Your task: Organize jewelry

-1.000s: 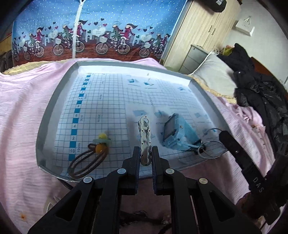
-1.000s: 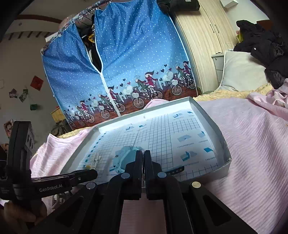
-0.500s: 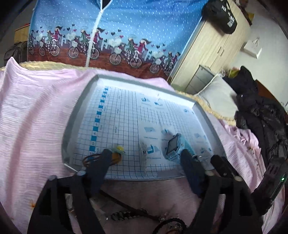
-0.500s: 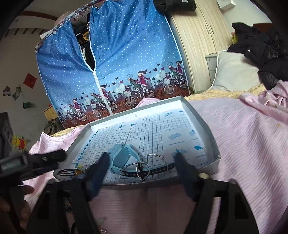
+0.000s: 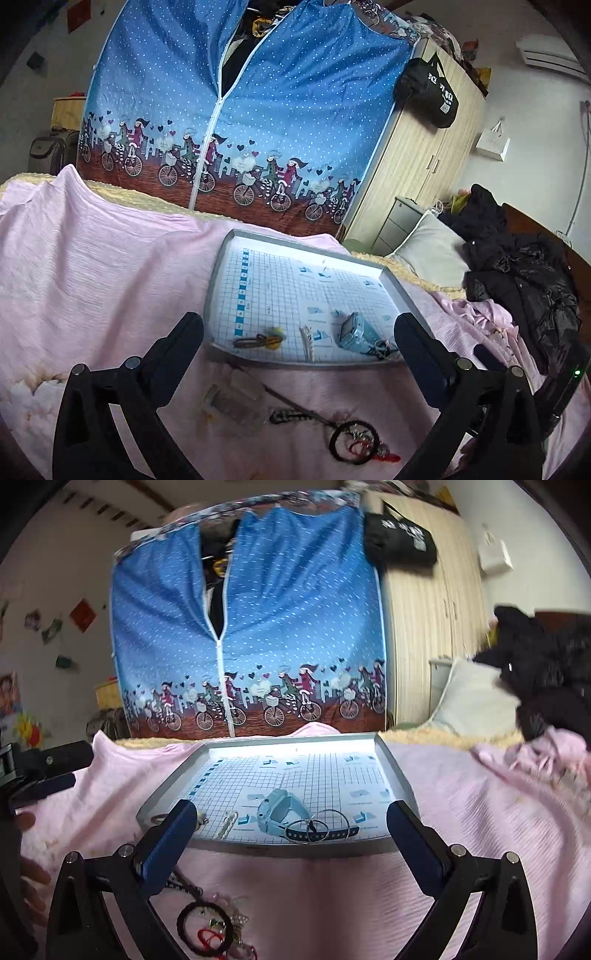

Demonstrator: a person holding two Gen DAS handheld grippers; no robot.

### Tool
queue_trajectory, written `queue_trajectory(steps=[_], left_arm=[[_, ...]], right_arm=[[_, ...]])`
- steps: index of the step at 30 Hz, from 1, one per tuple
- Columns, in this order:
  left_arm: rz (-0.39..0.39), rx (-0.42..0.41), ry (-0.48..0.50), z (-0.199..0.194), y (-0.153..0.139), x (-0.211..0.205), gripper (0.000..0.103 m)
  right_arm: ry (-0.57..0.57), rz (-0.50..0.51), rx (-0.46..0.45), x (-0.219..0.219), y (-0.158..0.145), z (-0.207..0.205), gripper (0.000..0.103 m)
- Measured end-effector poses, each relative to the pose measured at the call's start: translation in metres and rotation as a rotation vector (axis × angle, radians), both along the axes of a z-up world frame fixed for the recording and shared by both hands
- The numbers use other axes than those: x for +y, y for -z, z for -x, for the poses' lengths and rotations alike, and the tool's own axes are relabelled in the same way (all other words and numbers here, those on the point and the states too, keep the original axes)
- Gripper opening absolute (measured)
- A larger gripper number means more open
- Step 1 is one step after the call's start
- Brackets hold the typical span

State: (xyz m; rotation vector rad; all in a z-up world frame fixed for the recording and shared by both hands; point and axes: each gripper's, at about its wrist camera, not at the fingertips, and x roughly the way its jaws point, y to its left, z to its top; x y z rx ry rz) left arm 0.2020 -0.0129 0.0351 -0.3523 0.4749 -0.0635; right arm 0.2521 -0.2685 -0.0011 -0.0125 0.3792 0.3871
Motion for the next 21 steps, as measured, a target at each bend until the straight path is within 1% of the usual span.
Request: queue_trajectory(steps=[3,9,12,15,17,21], left_arm=[[-0.022,-0.009,-0.016,0.018,-0.003,0.005,0.101],[-0.088,-0.044,-0.055,0.064,-0.006,0.009,0.101],[-0.122,-0.014,-0.085,0.083,-0.003,0.009,0.101],[-0.144,0.002,-0.041,0.097,0.002,0.003,0.101],[-0.161,0.027,-0.015,0.101,0.006,0.000,0.101],[-0.133,0.058,0.015,0.107,0.015,0.005,0.101]], right_arm=[[-0.006,0.041,-0.050,0.007,-0.007,0.018,0.103],[-0.024,0.060,-0.072,0.014,-0.017,0.053,0.103],[-0.032,0.071,-0.081,0.016,-0.021,0.071,0.103],[-0.032,0.078,-0.085,0.016,-0.024,0.089,0.103],[-0.027,0.073,-0.077,0.014,-0.024,0.099,0.103],[0.001,0.058,-0.047,0.007,-0.025,0.113,0.103]])
